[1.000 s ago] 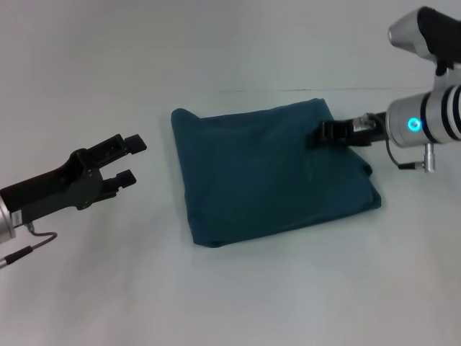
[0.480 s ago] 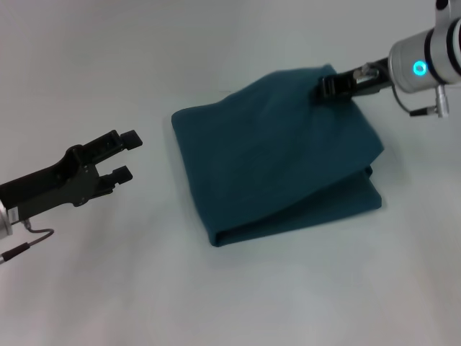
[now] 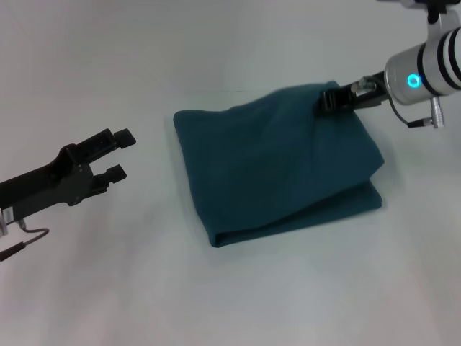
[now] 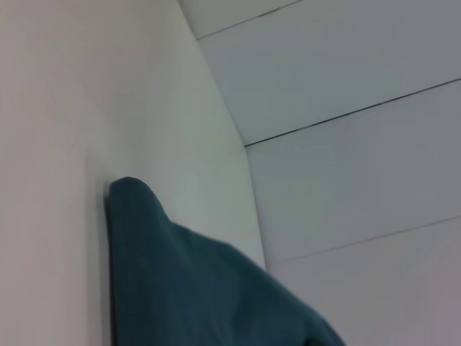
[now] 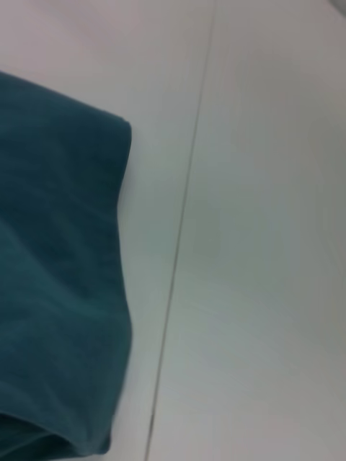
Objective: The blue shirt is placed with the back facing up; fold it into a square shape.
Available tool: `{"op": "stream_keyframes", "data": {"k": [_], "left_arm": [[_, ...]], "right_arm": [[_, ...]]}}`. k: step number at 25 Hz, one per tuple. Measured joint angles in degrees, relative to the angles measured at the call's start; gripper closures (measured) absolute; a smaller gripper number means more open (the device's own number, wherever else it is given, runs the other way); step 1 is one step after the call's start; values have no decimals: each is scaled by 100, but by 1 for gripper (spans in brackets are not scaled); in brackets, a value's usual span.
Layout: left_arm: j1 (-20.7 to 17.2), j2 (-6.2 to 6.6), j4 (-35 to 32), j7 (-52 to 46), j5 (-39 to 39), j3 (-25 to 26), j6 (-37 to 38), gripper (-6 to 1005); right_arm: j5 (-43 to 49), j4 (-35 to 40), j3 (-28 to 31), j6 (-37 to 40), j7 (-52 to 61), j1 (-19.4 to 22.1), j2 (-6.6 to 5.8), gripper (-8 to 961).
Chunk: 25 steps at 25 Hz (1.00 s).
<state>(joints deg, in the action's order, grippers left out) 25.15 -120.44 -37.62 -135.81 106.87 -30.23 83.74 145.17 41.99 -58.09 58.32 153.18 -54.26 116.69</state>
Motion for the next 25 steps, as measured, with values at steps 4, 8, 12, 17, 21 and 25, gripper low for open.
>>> {"op": "stream_keyframes", "data": {"k": [4,8,12,17,21,25], "left_arm": [[14,1,6,-10,0,0,-12,51],[30,-2,43,-15,0,0,-17,51],[34,-4,78,-14,0,-1,-43,52],[34,-6,80,-39,1,0,-72,52],[46,-6,80,-47,1,-1,-88,51],[51,-11,80,-48,1,-1,-88,50]], "right_arm": [[-1,-163,0,-94,-23,18,-9,885],[0,-307,-2,-258,-104,55,-26,884],[-24,-525,22,-439,-216,56,-31,882],[-10,-751,8,-529,-205,23,-38,880],[2,-946,-13,-569,-153,-22,-126,878],[124,-1002,-3,-612,-115,-33,-161,841]]}}
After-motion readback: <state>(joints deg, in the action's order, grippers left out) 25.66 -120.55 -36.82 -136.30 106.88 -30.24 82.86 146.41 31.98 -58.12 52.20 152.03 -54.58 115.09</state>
